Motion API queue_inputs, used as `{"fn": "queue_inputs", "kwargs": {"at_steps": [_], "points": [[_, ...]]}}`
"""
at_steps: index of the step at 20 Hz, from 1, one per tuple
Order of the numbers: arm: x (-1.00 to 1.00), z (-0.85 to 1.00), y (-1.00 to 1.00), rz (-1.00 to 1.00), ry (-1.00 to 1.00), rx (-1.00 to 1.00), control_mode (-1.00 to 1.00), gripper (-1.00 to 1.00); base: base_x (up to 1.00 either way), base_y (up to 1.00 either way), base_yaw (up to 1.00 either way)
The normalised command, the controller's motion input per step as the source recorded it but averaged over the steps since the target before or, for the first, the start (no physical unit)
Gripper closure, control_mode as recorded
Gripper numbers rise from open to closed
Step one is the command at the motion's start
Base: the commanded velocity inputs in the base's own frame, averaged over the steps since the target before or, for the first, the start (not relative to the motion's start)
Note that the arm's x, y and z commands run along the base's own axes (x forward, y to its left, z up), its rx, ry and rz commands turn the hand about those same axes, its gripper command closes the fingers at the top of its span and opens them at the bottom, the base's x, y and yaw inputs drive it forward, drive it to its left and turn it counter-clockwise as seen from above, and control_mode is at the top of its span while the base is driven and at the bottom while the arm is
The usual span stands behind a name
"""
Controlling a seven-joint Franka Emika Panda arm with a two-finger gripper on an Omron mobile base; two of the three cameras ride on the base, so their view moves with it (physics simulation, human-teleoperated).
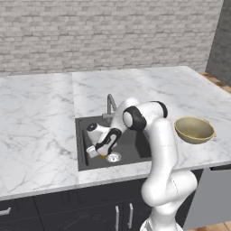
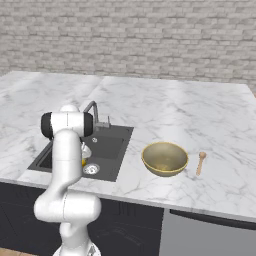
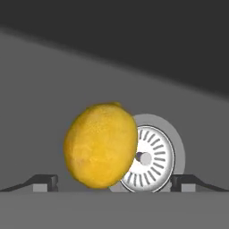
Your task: Pick the lemon from the sink and place it in the bowl. Then pick the bowl and place it in the microwave. Then close the microwave door and press the start button.
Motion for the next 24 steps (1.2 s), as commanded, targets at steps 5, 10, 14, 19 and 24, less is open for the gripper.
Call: {"fn": "queue_inputs", "kwargs": {"at_steps": [5, 10, 14, 19, 24], "points": [[0.57, -0.3, 0.02, 0.0, 0.0, 0.0, -1.0, -1.0, 0.0, 0.0, 0.0], [0.22, -0.21, 0.01, 0.0, -0.03, 0.0, -1.0, 1.0, 0.0, 0.0, 0.0], [-0.13, -0.02, -0.06, -0.01, -0.02, 0.0, -1.0, 1.0, 0.0, 0.0, 0.0], [-0.71, 0.31, -0.21, -0.03, -0.14, 0.03, -1.0, 1.0, 0.0, 0.0, 0.0], [-0.89, 0.78, -0.05, 0.0, -0.25, 0.04, -1.0, 1.0, 0.0, 0.0, 0.0]]}}
